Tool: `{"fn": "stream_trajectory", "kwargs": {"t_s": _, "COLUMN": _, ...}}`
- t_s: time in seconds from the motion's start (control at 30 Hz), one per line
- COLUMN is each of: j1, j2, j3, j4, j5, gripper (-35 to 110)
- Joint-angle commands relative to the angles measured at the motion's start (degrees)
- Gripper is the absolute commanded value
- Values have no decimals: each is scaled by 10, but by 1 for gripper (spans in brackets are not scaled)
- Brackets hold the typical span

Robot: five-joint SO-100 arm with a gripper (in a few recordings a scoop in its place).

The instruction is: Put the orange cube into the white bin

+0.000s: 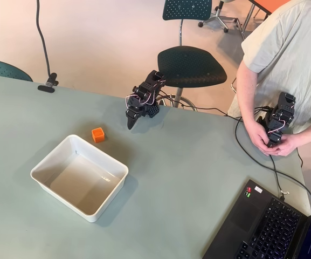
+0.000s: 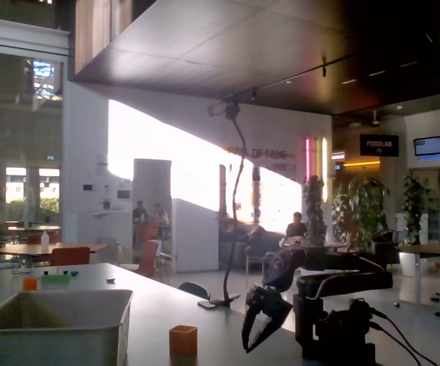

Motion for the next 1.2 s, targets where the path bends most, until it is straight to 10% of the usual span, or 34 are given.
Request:
{"fn": "stream_trajectory", "kwargs": {"t_s": 0.0, "j1": 2, "j2": -1, "j3": -2, "j4": -2, "j5": 3, "gripper": -3}}
{"fn": "stream_trajectory", "kwargs": {"t_s": 1.17, "j1": -4, "j2": -1, "j3": -84, "j4": -8, "j5": -2, "gripper": -3}}
